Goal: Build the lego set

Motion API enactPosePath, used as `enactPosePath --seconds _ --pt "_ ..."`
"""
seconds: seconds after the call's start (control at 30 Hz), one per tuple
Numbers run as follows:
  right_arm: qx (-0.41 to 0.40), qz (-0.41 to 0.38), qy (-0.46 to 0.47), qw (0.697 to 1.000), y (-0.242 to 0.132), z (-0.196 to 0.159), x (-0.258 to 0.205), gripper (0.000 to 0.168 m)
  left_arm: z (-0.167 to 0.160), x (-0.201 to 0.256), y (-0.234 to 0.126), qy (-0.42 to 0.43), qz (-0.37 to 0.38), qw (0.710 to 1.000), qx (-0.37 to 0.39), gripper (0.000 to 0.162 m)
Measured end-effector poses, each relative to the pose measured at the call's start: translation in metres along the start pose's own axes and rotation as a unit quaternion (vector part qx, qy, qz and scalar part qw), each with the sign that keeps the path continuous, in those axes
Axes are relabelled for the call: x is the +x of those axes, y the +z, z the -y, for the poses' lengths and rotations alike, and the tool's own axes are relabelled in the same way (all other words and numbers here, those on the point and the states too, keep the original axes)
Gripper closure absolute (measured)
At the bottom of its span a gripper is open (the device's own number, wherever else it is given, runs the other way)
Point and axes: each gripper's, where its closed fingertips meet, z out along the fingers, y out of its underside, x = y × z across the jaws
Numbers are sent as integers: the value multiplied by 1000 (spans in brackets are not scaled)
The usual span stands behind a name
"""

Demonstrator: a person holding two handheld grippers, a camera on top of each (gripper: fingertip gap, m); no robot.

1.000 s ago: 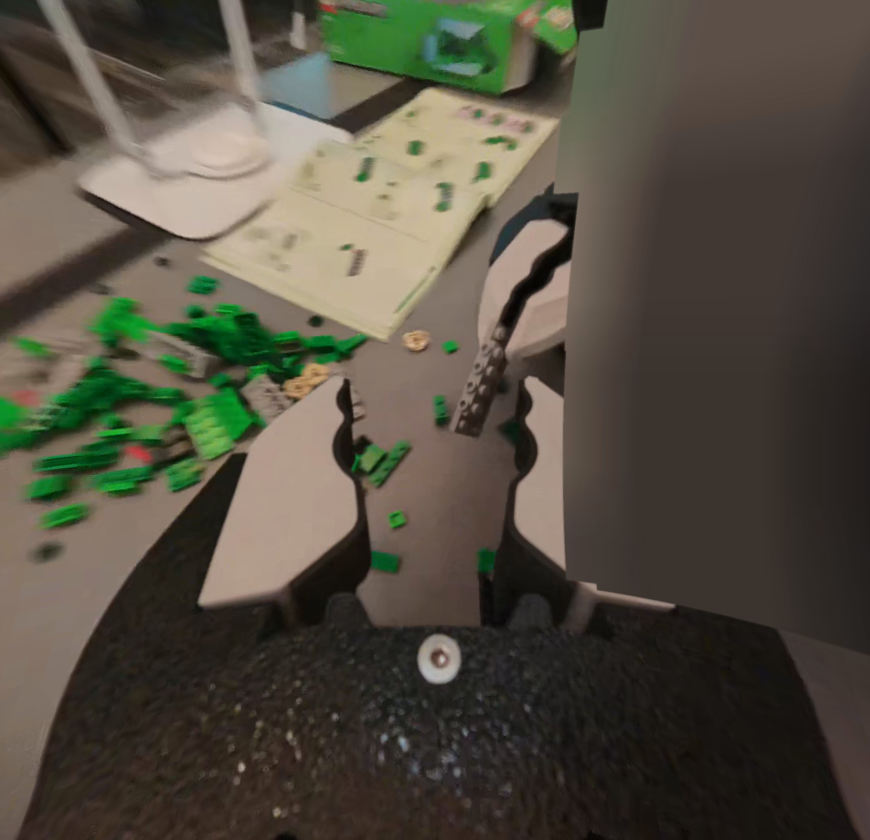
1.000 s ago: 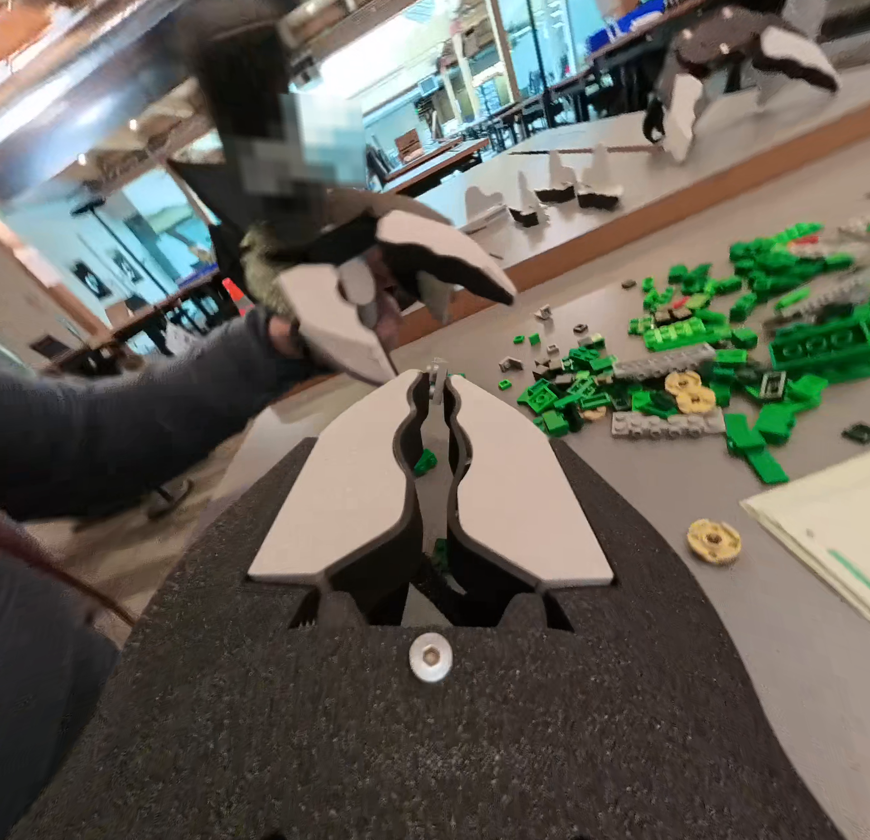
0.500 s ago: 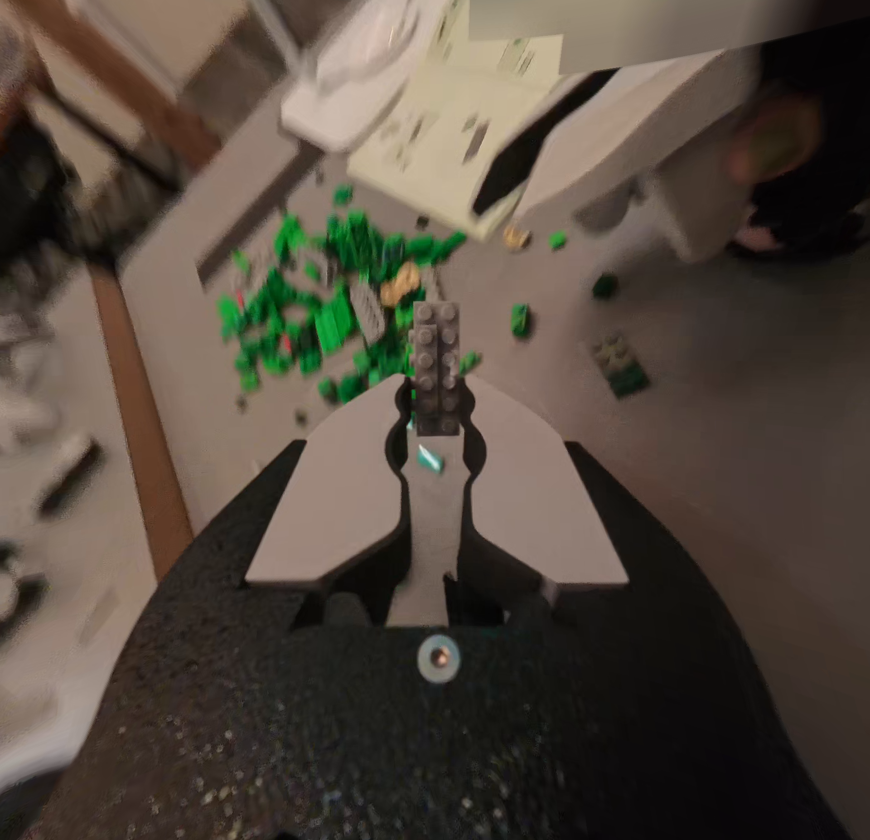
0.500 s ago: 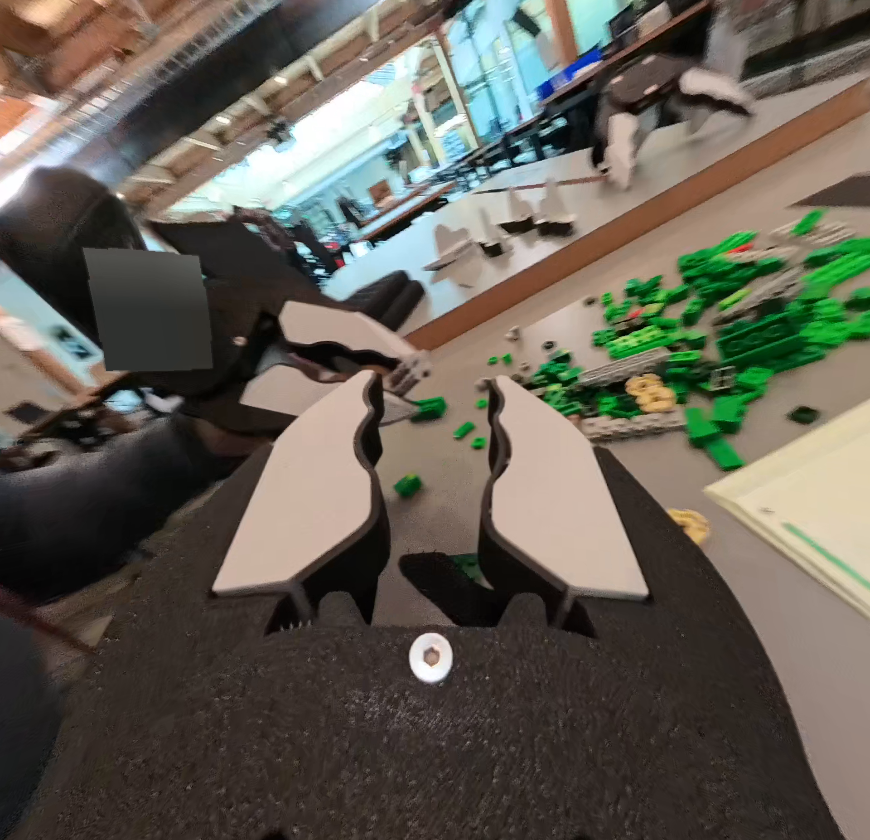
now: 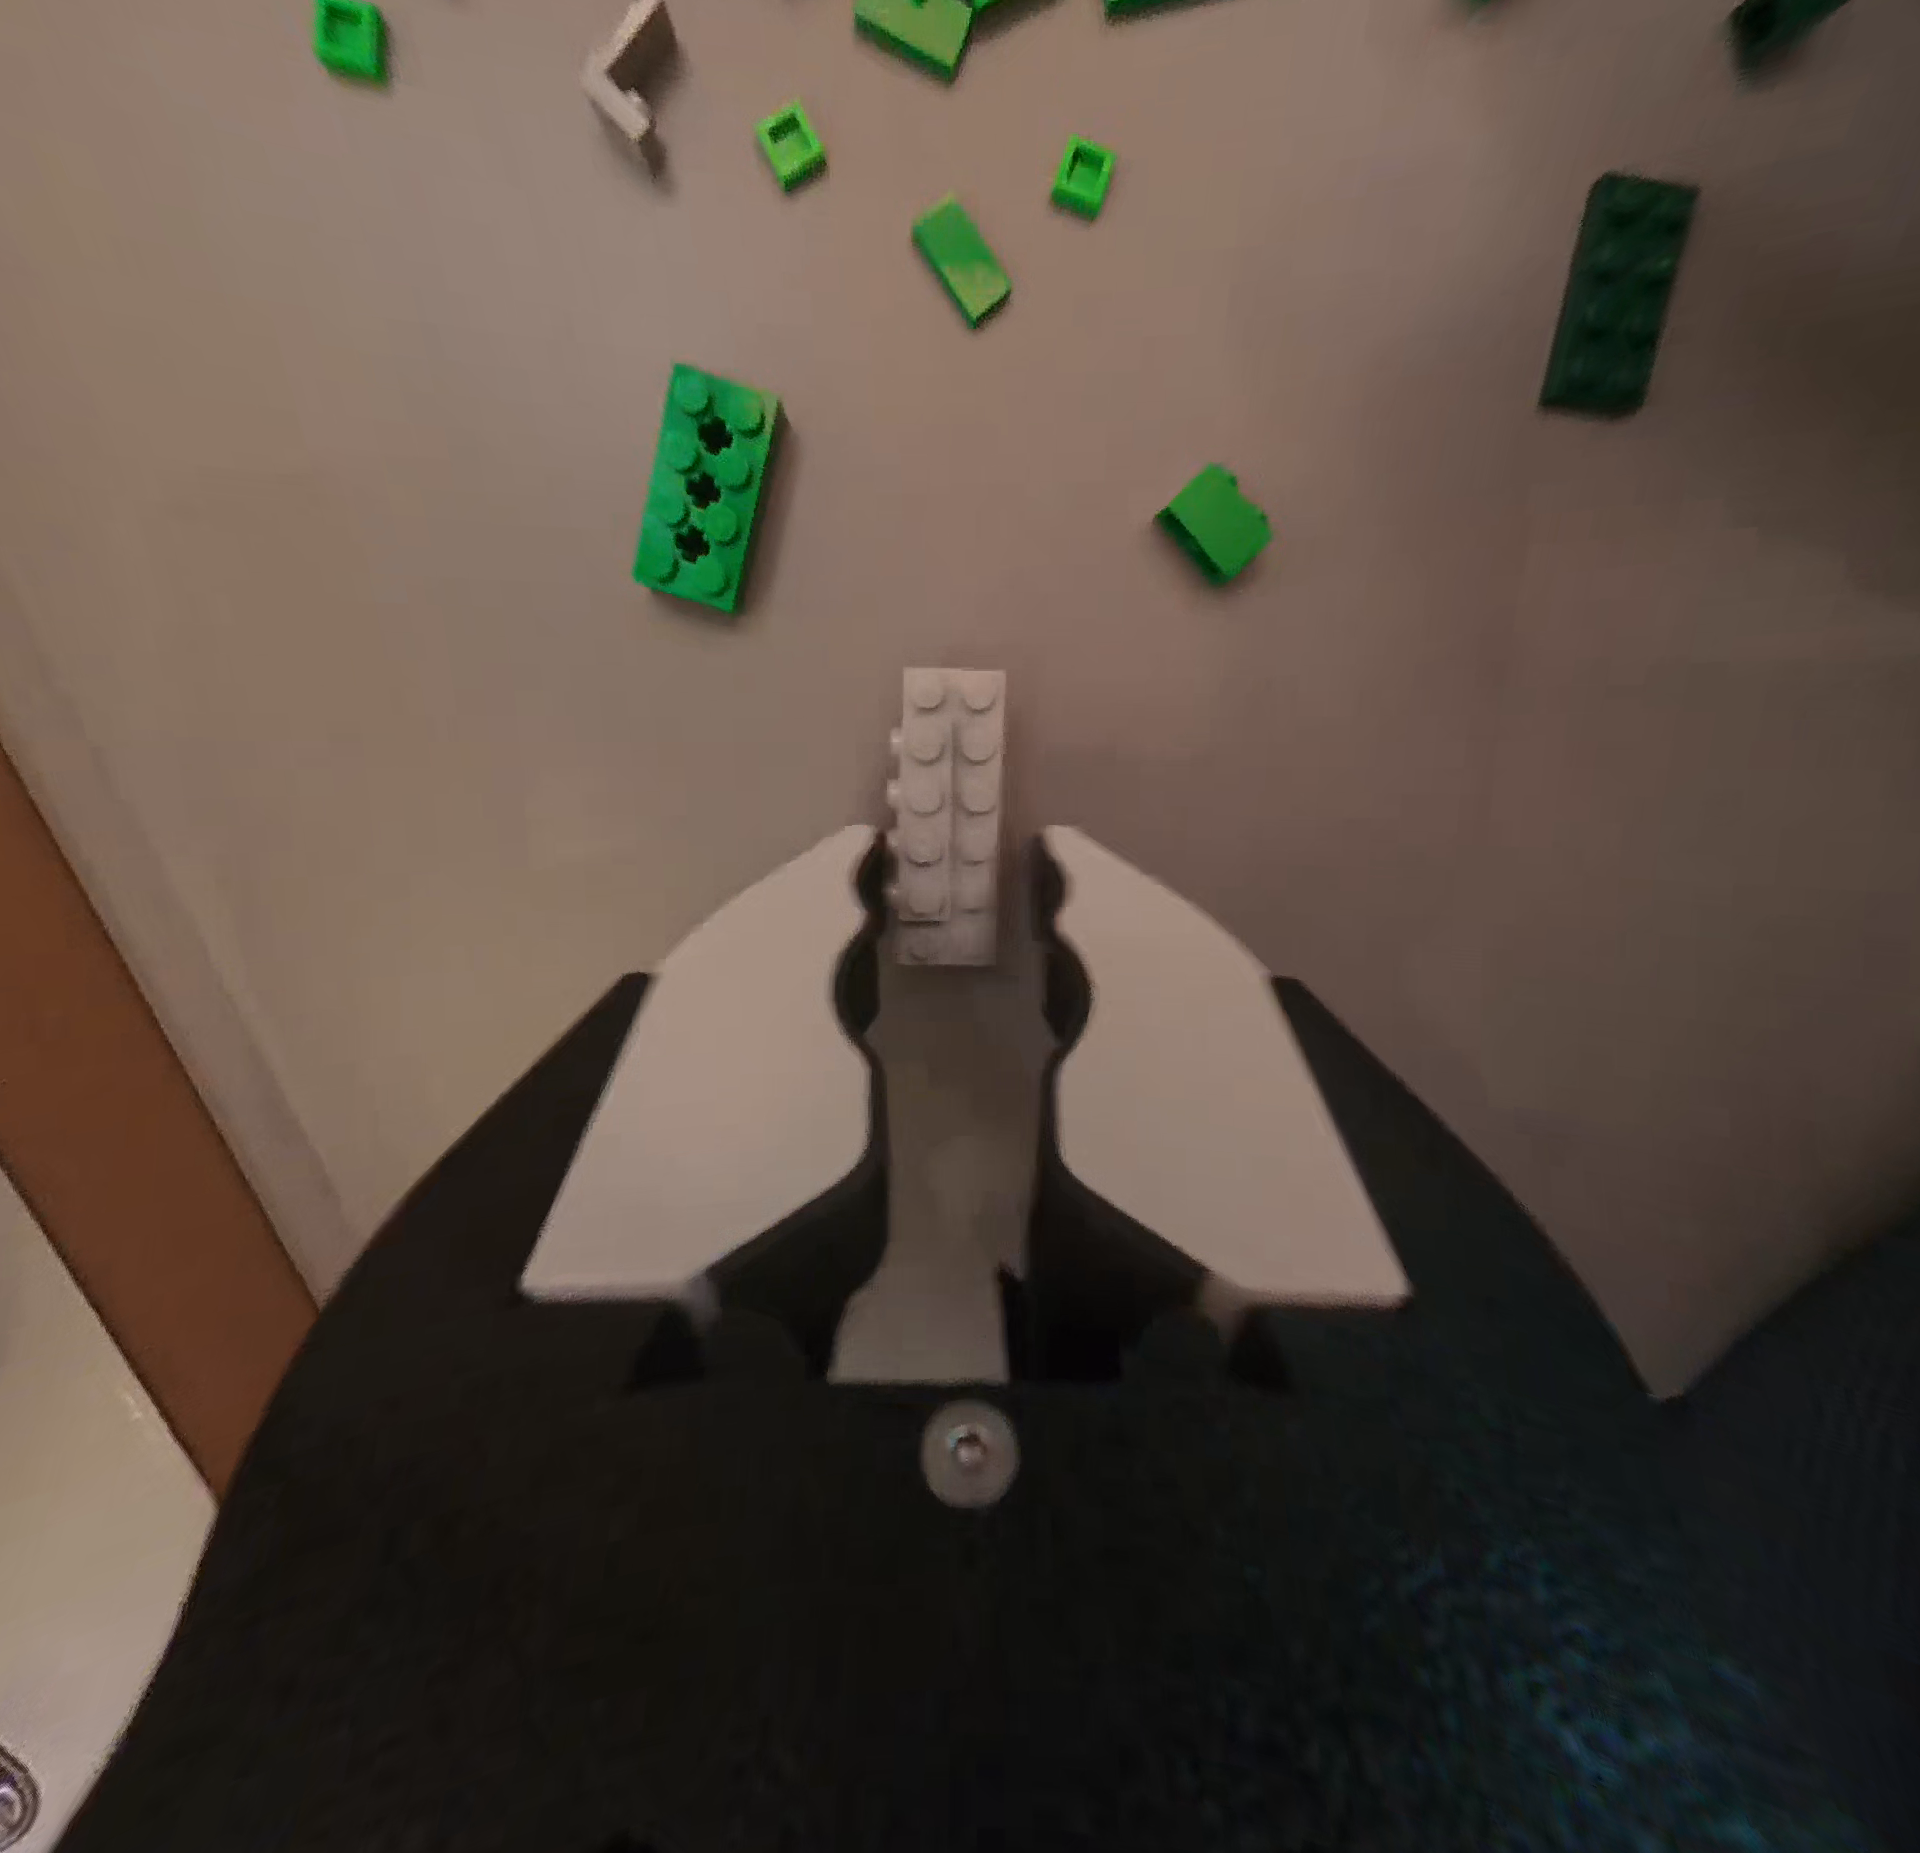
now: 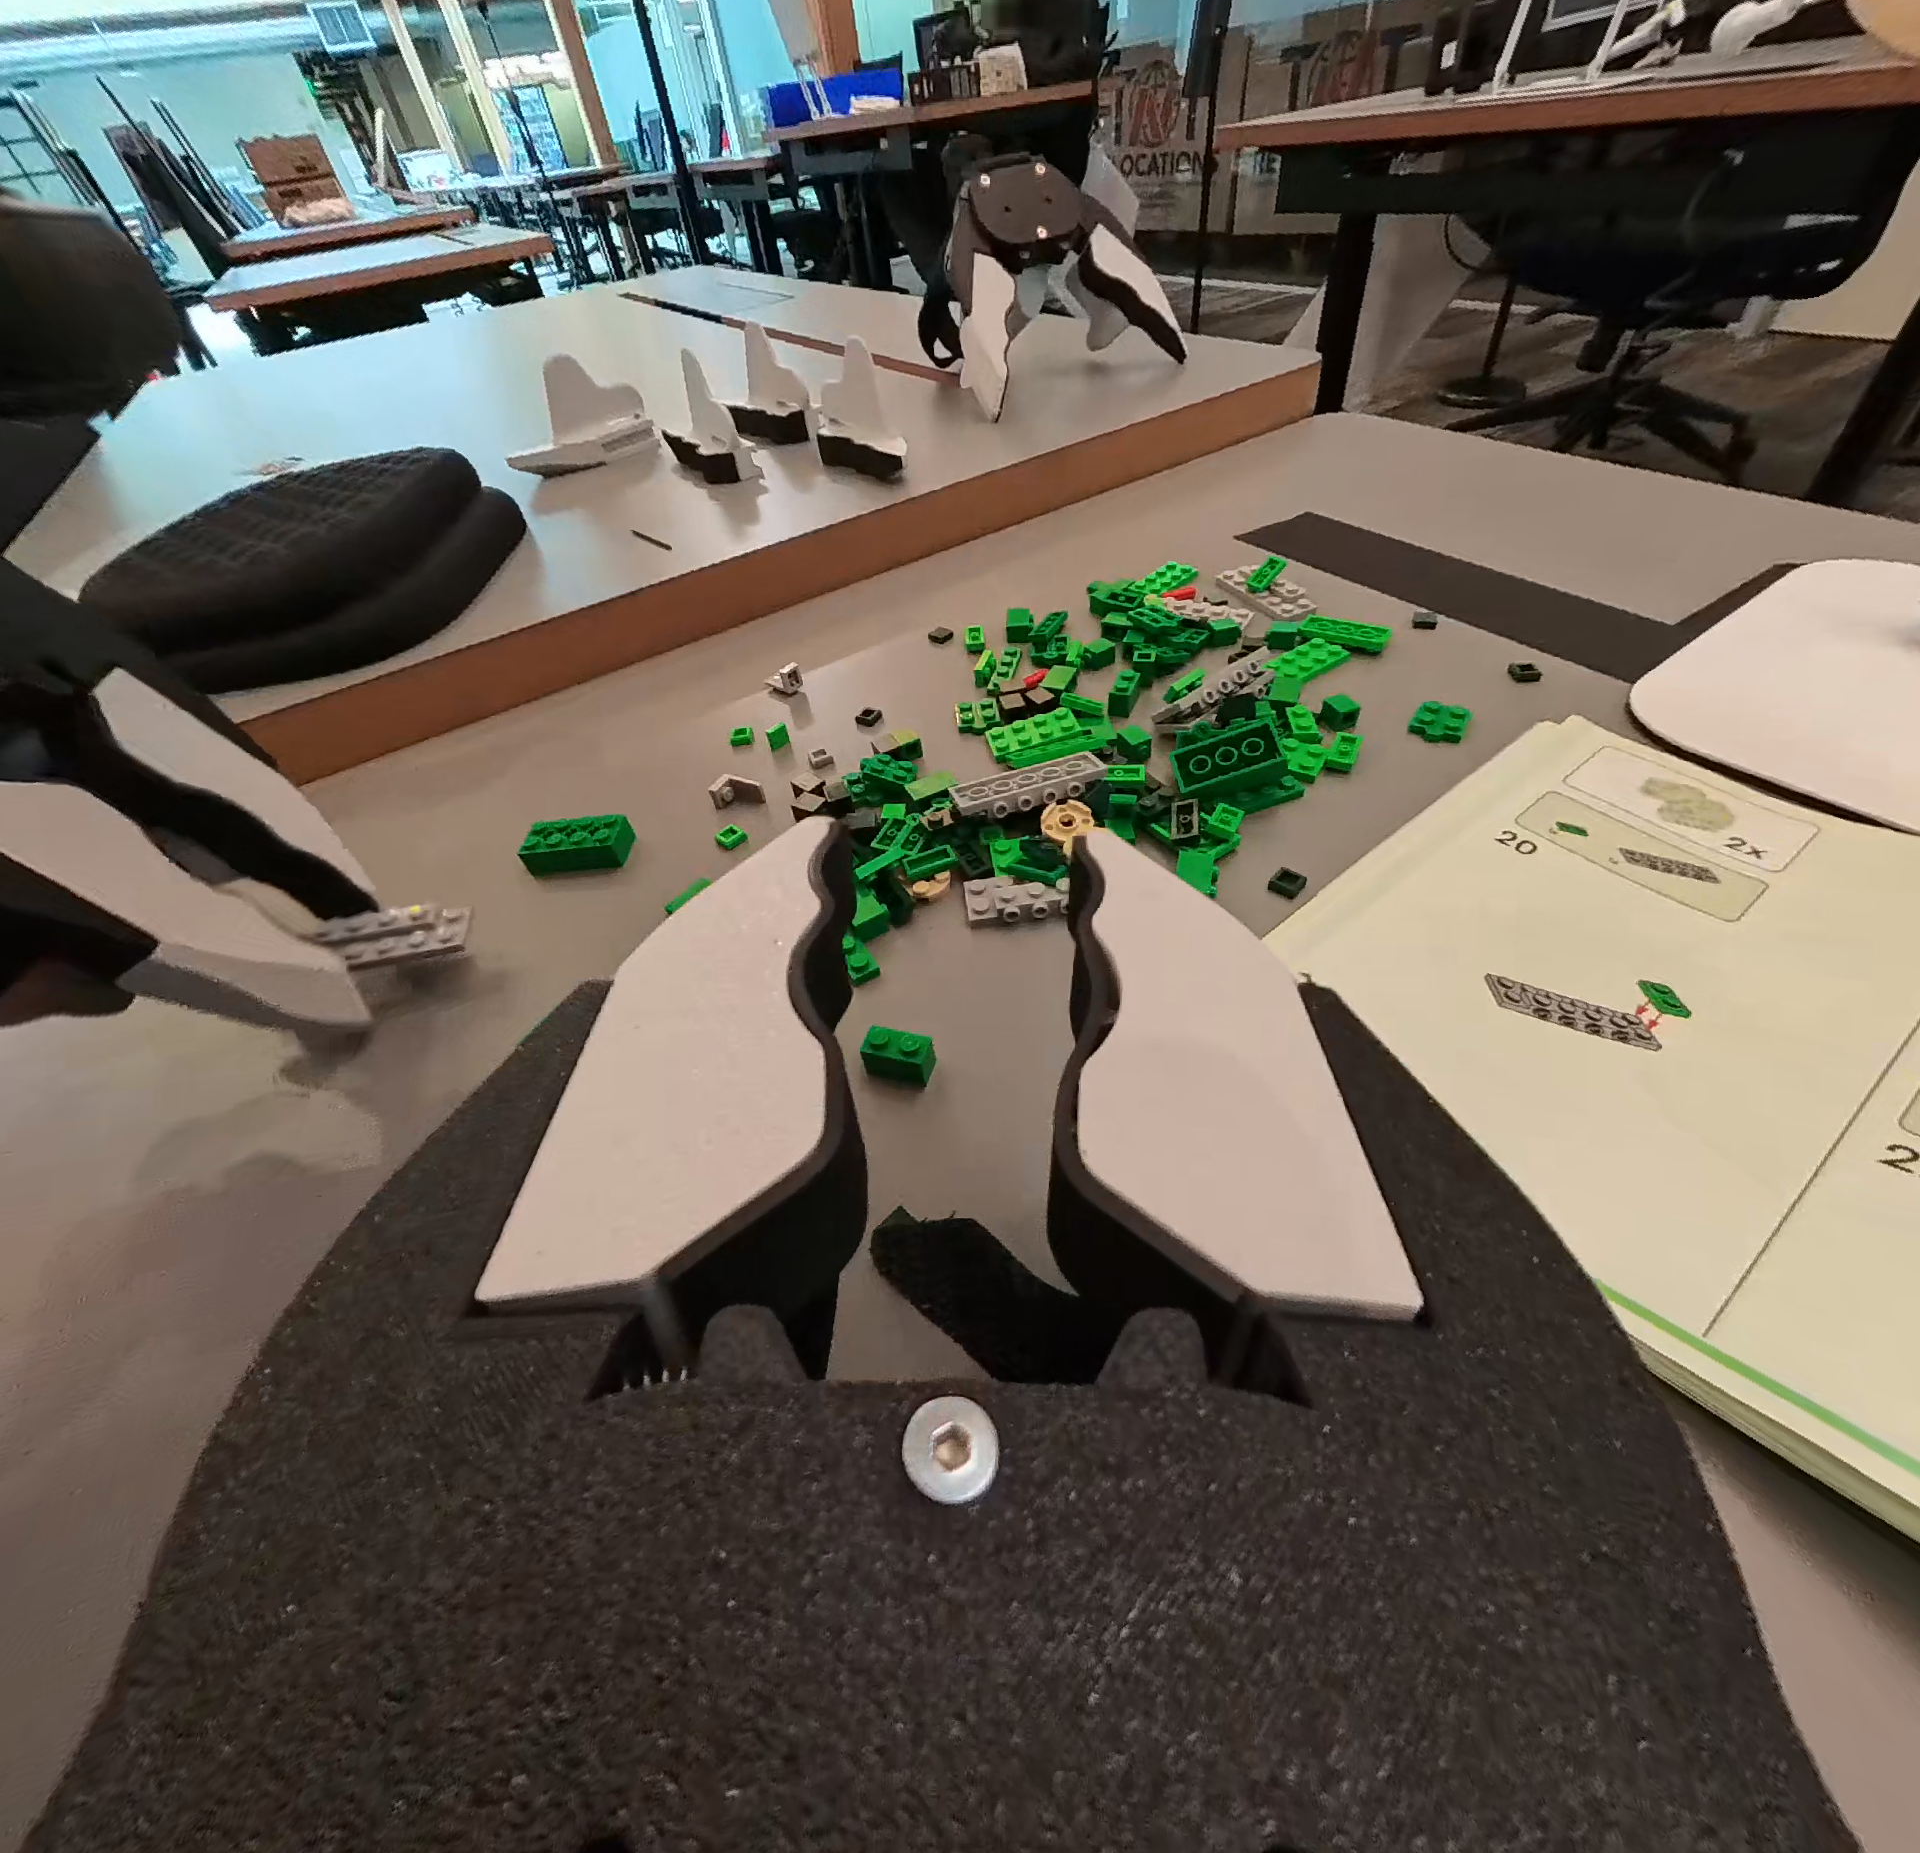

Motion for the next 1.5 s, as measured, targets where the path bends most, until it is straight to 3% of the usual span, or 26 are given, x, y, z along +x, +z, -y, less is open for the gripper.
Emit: enactPosePath --seconds 0.07,0.13,0.27,0.4,0.5,0.6,0.9,1.0,1.1,1.3,1.43,1.5 --pt "5 -5 1 1000 -1 1 2 130 6 -3 -6 12 28 1000 2 106" --pt "11 -14 4 1000 -2 3 6 130 26 -3 -17 44 55 997 32 97" --pt "38 -43 8 998 -9 11 18 131 104 50 -17 138 -17 980 143 120" --pt "55 -62 10 997 -15 16 27 133 153 57 18 190 20 971 141 145" --pt "54 -63 17 996 -15 16 29 133 166 63 42 168 -28 976 132 145" --pt "56 -61 18 996 -16 16 29 134 169 53 58 159 -11 981 113 144" --pt "57 -63 23 996 -16 17 32 134 176 51 62 161 8 982 99 141" --pt "55 -61 28 996 -16 17 32 135 178 50 66 171 19 980 102 152" --pt "55 -62 26 996 -16 17 32 135 178 53 65 174 10 978 110 153" --pt "58 -66 29 996 -17 18 34 135 169 66 45 141 -64 981 120 153" --pt "60 -64 29 996 -17 18 34 135 152 53 7 104 -114 980 125 153" --pt "59 -63 29 996 -17 18 33 135 137 35 -16 101 -100 980 138 153"
